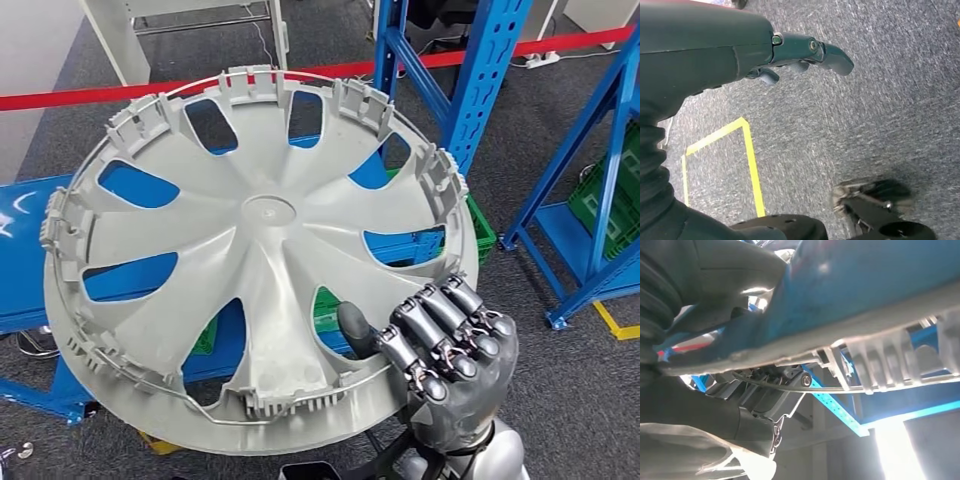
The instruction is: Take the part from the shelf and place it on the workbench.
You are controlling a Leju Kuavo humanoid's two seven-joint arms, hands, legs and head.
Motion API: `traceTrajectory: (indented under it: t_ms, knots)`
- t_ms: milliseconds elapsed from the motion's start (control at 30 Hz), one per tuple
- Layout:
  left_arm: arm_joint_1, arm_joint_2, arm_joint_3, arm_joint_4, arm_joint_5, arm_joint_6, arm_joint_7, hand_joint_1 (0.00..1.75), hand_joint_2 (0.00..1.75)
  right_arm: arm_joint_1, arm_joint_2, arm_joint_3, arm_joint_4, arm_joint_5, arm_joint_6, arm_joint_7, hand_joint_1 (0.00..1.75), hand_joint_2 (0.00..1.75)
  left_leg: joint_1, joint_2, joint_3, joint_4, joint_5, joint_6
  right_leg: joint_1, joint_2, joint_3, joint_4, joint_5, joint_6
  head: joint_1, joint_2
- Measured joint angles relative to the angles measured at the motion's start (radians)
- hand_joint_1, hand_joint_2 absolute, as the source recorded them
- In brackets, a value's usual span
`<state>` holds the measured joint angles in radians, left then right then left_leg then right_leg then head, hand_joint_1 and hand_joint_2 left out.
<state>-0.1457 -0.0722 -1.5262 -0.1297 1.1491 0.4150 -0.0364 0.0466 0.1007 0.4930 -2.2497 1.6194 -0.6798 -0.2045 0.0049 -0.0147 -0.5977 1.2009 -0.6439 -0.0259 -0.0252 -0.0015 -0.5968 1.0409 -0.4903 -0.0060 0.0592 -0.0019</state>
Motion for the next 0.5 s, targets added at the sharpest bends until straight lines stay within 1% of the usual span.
traceTrajectory:
  t_ms: [33, 67, 100, 133, 167, 200, 233, 267, 300, 333, 367, 400, 433, 467, 500]
  knots:
    - [-0.002, 0.000, -0.001, 0.000, -0.004, 0.000, 0.001, 0.00, 1.75, 0.001, 0.001, -0.002, -0.001, 0.000, 0.000, -0.003, 1.75, 1.75, 0.000, 0.000, -0.014, 0.056, -0.028, -0.001, 0.002, -0.004, -0.007, 0.000, 0.005, -0.004, 0.000, 0.000]
    - [-0.003, 0.000, -0.002, 0.001, -0.007, 0.000, 0.004, 0.00, 1.75, 0.002, 0.003, -0.003, -0.002, 0.000, 0.000, -0.004, 1.75, 1.75, 0.000, 0.000, -0.015, 0.084, -0.039, 0.000, 0.004, -0.006, -0.015, 0.000, 0.011, -0.005, 0.000, 0.000]
    - [-0.004, 0.000, -0.003, 0.001, -0.008, 0.000, 0.006, 0.00, 1.75, 0.003, 0.004, -0.003, -0.002, 0.000, 0.000, -0.006, 1.75, 1.75, 0.000, 0.000, 0.003, 0.073, -0.030, 0.002, 0.006, -0.007, -0.023, 0.000, 0.017, -0.005, 0.000, 0.000]
    - [-0.003, 0.000, -0.003, 0.001, -0.009, -0.001, 0.008, 0.00, 1.75, 0.004, 0.005, -0.004, -0.003, 0.000, 0.000, -0.007, 1.75, 1.75, 0.000, 0.000, 0.037, 0.024, -0.005, 0.005, 0.006, -0.007, -0.029, 0.000, 0.024, -0.004, 0.000, 0.000]
    - [-0.002, -0.001, -0.004, 0.001, -0.009, -0.003, 0.010, 0.00, 1.75, 0.006, 0.007, -0.006, -0.005, 0.000, 0.000, -0.009, 1.75, 1.75, 0.000, 0.001, 0.081, -0.048, 0.026, 0.009, 0.007, -0.007, -0.035, 0.000, 0.030, -0.002, 0.000, 0.000]
    - [-0.002, -0.002, -0.004, 0.001, -0.009, -0.005, 0.011, 0.00, 1.75, 0.007, 0.009, -0.007, -0.006, 0.000, 0.000, -0.012, 1.75, 1.75, -0.002, 0.001, 0.122, -0.121, 0.049, 0.013, 0.008, -0.007, -0.040, 0.001, 0.037, 0.003, 0.000, 0.000]
    - [-0.001, -0.003, -0.004, 0.001, -0.009, -0.006, 0.011, 0.00, 1.75, 0.008, 0.011, -0.009, -0.007, 0.000, 0.000, -0.013, 1.75, 1.75, -0.003, 0.002, 0.149, -0.175, 0.063, 0.016, 0.009, -0.007, -0.045, 0.001, 0.044, 0.008, 0.000, 0.000]
    - [0.000, -0.005, -0.004, 0.001, -0.009, -0.008, 0.011, 0.00, 1.75, 0.009, 0.012, -0.010, -0.008, 0.001, 0.000, -0.014, 1.75, 1.75, -0.005, 0.001, 0.160, -0.204, 0.068, 0.019, 0.010, -0.008, -0.048, 0.001, 0.051, 0.014, 0.000, 0.000]
    - [0.002, -0.007, -0.004, 0.001, -0.009, -0.008, 0.011, 0.00, 1.75, 0.009, 0.012, -0.010, -0.008, 0.001, 0.000, -0.015, 1.75, 1.75, -0.008, 0.001, 0.158, -0.211, 0.069, 0.023, 0.011, -0.008, -0.051, -0.002, 0.060, 0.021, 0.000, 0.000]
    - [0.004, -0.008, -0.004, 0.001, -0.009, -0.008, 0.011, 0.00, 1.75, 0.009, 0.012, -0.011, -0.008, 0.000, 0.000, -0.015, 1.75, 1.75, -0.008, 0.001, 0.152, -0.211, 0.077, 0.028, 0.010, -0.009, -0.053, -0.006, 0.070, 0.028, 0.001, 0.000]
    - [0.005, -0.010, -0.004, 0.001, -0.008, -0.008, 0.011, 0.00, 1.75, 0.010, 0.012, -0.011, -0.008, 0.000, 0.000, -0.015, 1.75, 1.75, -0.007, 0.002, 0.146, -0.212, 0.086, 0.034, 0.009, -0.007, -0.055, -0.008, 0.071, 0.034, 0.000, 0.000]
    - [0.005, -0.010, -0.004, 0.001, -0.002, -0.010, 0.011, 0.00, 1.75, 0.010, 0.012, -0.012, -0.008, 0.000, 0.000, -0.015, 1.75, 1.75, -0.006, 0.005, 0.138, -0.214, 0.097, 0.042, 0.008, -0.006, -0.063, -0.001, 0.057, 0.038, 0.001, 0.000]
    - [0.005, -0.011, -0.004, 0.001, 0.008, -0.013, 0.011, 0.00, 1.75, 0.011, 0.013, -0.013, -0.009, 0.001, 0.000, -0.016, 1.75, 1.75, -0.005, 0.007, 0.128, -0.217, 0.110, 0.050, 0.008, -0.003, -0.076, 0.025, 0.024, 0.042, 0.002, 0.000]
    - [0.004, -0.011, -0.002, 0.001, 0.023, -0.019, 0.011, 0.00, 1.75, 0.012, 0.013, -0.014, -0.010, 0.001, 0.000, -0.017, 1.75, 1.75, -0.004, 0.010, 0.116, -0.217, 0.120, 0.057, 0.007, -0.002, -0.092, 0.072, -0.026, 0.043, 0.003, 0.000]
    - [0.004, -0.011, 0.001, 0.001, 0.045, -0.027, 0.012, 0.00, 1.75, 0.012, 0.013, -0.015, -0.010, 0.001, 0.000, -0.017, 1.75, 1.75, -0.006, 0.011, 0.102, -0.217, 0.131, 0.061, 0.007, -0.001, -0.109, 0.136, -0.077, 0.045, 0.004, 0.000]
